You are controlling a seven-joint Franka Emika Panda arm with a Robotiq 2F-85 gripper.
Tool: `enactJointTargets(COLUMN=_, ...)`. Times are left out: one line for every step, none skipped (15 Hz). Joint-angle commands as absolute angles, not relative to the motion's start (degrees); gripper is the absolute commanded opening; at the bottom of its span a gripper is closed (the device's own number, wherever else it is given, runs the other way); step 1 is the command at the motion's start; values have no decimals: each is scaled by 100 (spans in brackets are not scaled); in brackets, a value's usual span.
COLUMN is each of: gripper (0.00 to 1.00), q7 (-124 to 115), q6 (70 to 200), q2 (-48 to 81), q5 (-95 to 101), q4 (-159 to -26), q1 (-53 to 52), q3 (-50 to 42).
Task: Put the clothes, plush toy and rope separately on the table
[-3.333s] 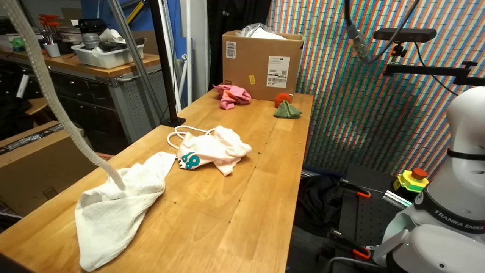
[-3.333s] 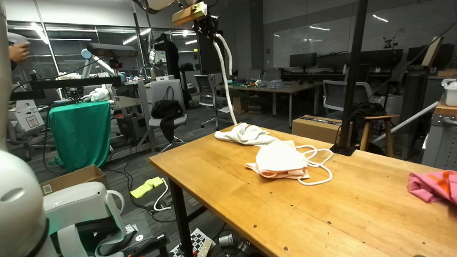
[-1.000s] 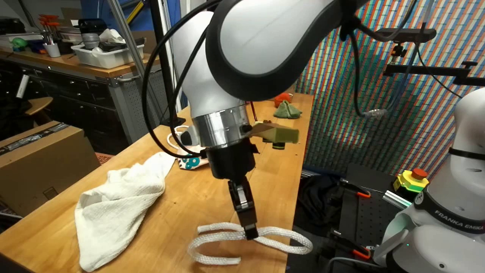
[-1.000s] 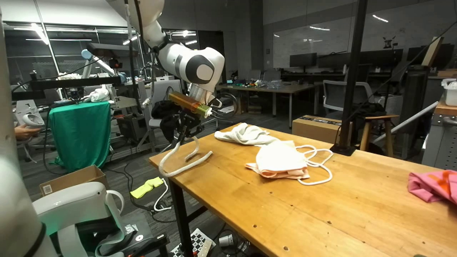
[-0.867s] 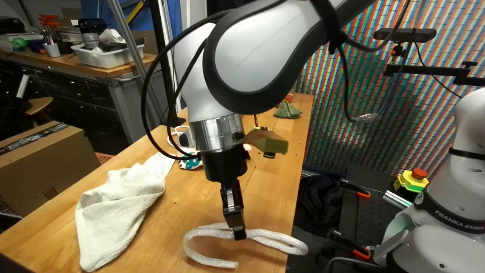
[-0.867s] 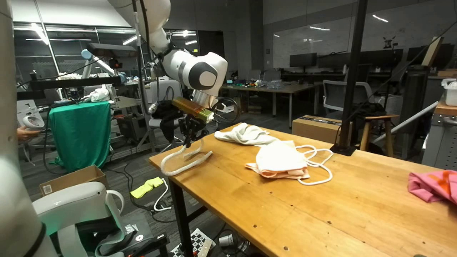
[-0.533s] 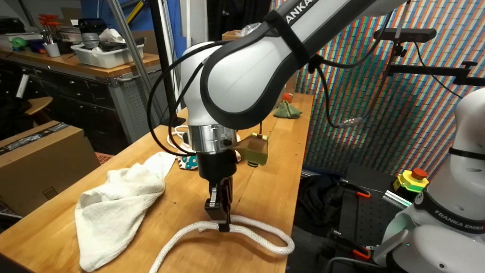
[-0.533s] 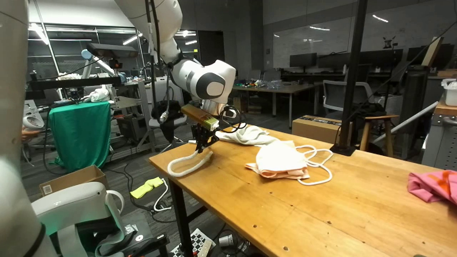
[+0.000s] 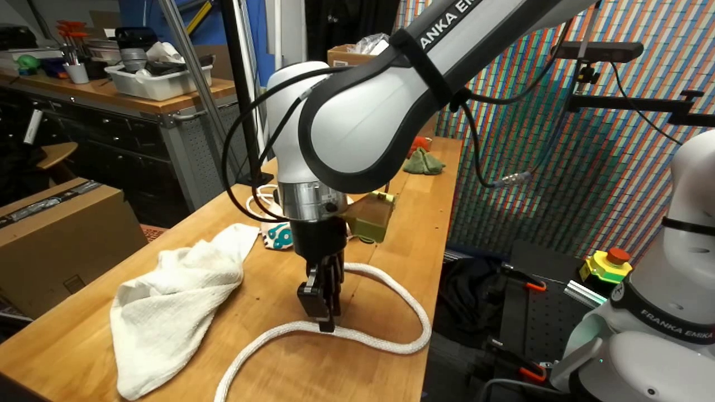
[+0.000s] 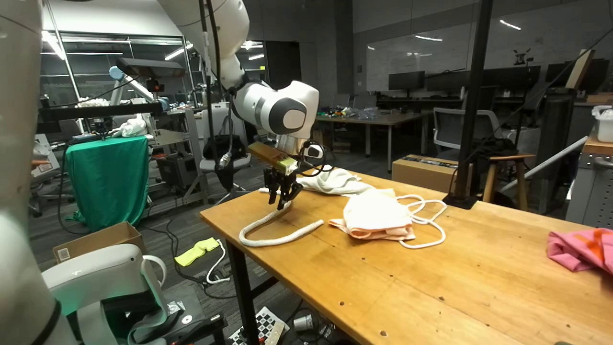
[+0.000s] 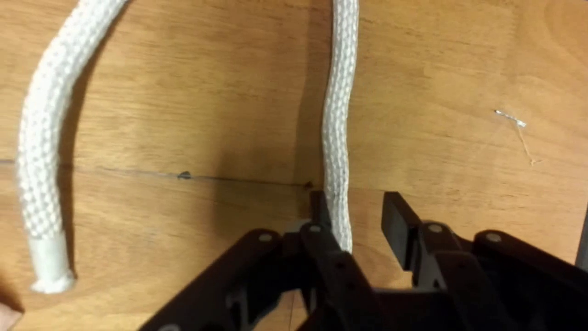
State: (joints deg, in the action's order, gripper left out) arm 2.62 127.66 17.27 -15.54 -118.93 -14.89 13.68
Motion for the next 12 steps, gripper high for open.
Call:
enactJointTargets(gripper=70, q7=294, q6=12260, q2=1330, q5=-1523, q4=-11854, q1=-1390, q3=1448)
enactJointTargets(gripper=77, q7=295, q6=12141, q2=1227, q5=-1479, q4=-11844, q1=-1393, q3=1437)
enactJointTargets(gripper=85, q7=346, q6=11998, q2=1096, q5=-1426, q4=-11822, q1=-1386, q3=1422)
enactJointTargets(gripper=92, q7=335, q6=11921, q2=950, q5=-1245, q4=-11803, q1=-1397, q3=1372)
enactJointTargets(gripper=100, q7=322, q6=11831, q2=836, q5=-990, q4=-11744, q1=-1397, q3=1315)
enactJointTargets(gripper=100, q7=318, q6=11899, q2=747, q5=-632, q4=-11729, q1=-1387, q3=1241)
enactJointTargets(gripper=100, q7=336, q6=11934, q2=647, q5=-322, q4=-11698, q1=-1360, q3=1188)
enactJointTargets(gripper=100, q7=343, q6=12041, q2=600, q5=23, q4=-11687, q1=-1318, q3=1116)
enactJointTargets(gripper=100, q7=319, q6=12139, q2=566, q5=280, q4=-11667, q1=-1274, q3=1058)
enactJointTargets(gripper=100, q7=327, q6=12244, q2=581, q5=540, q4=-11651, q1=-1217, q3=988)
enactJointTargets(gripper=100, q7=313, q6=12337, q2=605, q5=752, q4=-11645, q1=-1158, q3=924)
enactJointTargets(gripper=100, q7=262, q6=12430, q2=664, q5=930, q4=-11614, q1=-1108, q3=866)
